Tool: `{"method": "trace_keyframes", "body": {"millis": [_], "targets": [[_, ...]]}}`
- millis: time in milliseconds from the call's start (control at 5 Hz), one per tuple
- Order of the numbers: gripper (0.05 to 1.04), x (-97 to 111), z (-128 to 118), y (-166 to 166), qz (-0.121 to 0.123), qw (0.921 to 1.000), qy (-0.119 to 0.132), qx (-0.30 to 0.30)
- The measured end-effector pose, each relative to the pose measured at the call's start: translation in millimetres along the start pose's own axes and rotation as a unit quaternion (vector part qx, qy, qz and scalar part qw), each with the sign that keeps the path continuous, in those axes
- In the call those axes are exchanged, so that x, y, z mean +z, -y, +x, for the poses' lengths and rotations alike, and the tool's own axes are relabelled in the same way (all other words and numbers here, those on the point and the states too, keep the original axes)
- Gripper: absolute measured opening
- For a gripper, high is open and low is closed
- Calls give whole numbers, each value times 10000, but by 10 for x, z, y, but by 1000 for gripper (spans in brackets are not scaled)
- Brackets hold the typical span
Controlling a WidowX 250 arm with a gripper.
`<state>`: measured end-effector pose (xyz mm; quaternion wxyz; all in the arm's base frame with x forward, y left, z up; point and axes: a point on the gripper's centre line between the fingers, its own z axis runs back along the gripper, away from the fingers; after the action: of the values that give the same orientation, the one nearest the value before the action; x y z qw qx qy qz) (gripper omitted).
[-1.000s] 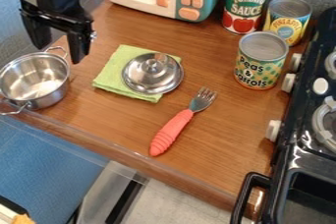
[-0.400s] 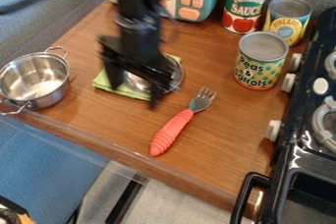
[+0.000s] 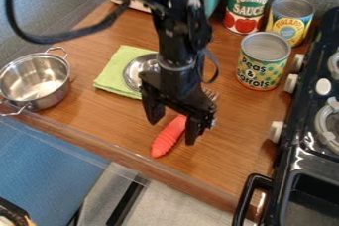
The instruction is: Pick the red fork and put it on the left center of the table
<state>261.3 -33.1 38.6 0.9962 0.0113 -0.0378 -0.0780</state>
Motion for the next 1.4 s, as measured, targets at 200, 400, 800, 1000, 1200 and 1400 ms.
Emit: {"method": "trace_keyframes", "body": {"millis": [200,400,800,1000,1200,1400], "targets": [[947,-134,-8,-11,45,10000,-60,-41],[662,-138,-4,-20,72,9999,-83,-61],[409,529,157,-191,131,9992,361,-126],[408,812,318,-756,211,9974,557,395],[409,698,398,-1209,312,9969,347,639],[409,561,395,-1750,502,9938,114,988]]}}
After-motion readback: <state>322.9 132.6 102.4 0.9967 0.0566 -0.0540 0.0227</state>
